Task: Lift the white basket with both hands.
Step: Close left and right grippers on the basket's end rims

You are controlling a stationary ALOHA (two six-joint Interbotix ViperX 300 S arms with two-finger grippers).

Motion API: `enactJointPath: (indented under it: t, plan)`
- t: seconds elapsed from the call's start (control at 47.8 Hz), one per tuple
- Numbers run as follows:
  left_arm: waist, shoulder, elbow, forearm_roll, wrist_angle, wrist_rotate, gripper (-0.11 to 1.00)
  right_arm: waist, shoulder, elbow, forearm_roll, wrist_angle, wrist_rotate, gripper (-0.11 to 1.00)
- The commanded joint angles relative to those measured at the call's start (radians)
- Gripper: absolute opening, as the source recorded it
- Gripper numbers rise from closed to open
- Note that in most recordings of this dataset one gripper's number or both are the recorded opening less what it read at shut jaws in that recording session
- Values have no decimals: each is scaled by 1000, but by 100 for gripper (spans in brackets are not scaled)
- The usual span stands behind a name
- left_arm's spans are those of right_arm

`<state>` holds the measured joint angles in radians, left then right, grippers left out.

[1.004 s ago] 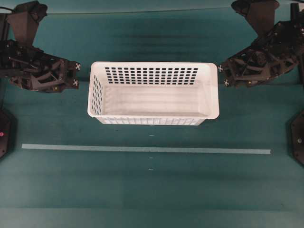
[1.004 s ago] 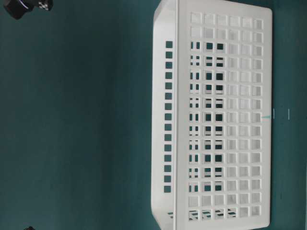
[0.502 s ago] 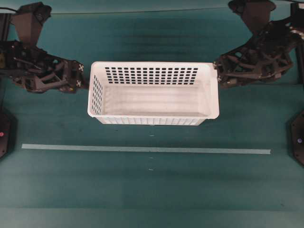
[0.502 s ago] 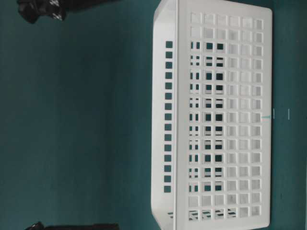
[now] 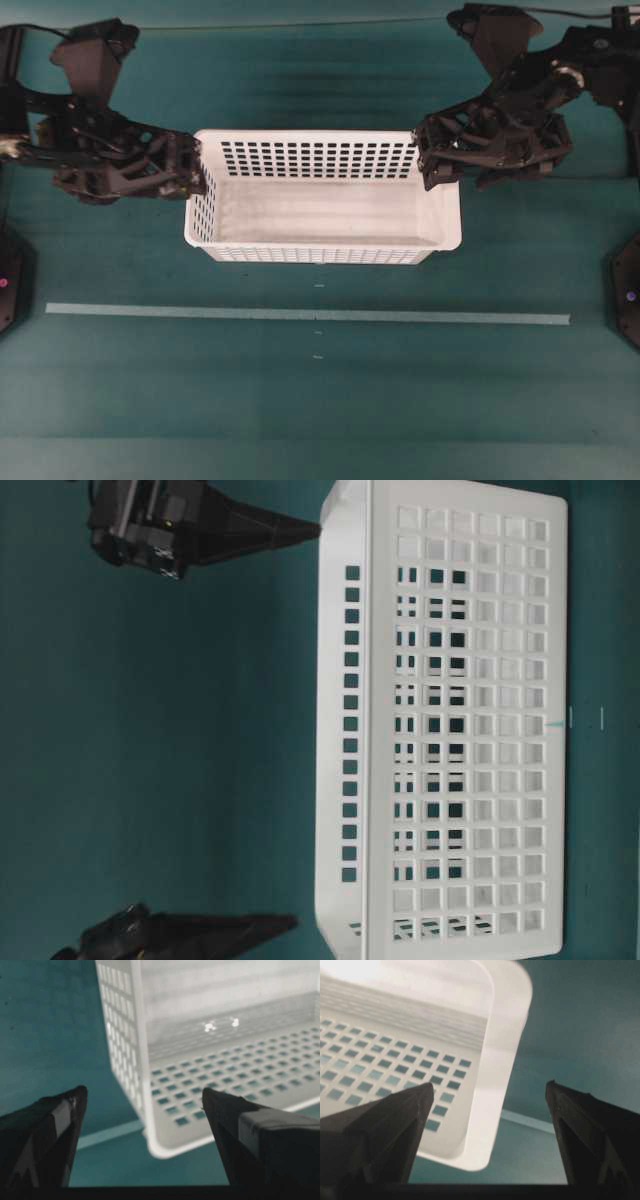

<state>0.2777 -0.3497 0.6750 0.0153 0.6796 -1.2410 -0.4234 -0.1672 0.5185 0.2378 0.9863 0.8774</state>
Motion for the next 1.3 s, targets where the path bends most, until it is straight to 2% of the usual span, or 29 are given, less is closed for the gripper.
enactJointPath:
  t: [0.0, 0.356, 0.544, 1.088, 1.213, 1.276]
  plan:
    - [3, 23, -14, 3, -40, -5, 93, 5, 21, 8, 0, -23, 11, 93]
    - [3, 167, -6, 5, -86, -6, 93, 38, 91, 103, 0, -241, 51, 93]
    - [3, 212, -11, 3, -94, -5, 93, 41, 109, 117, 0, -259, 66, 93]
    - [3, 224, -2, 3, -117, -6, 92, 43, 117, 117, 0, -288, 69, 93]
    - [3, 224, -3, 3, -121, 0, 90, 44, 117, 115, 6, -285, 69, 90]
    - [3, 224, -2, 3, -129, -2, 87, 46, 121, 114, 6, -285, 69, 83]
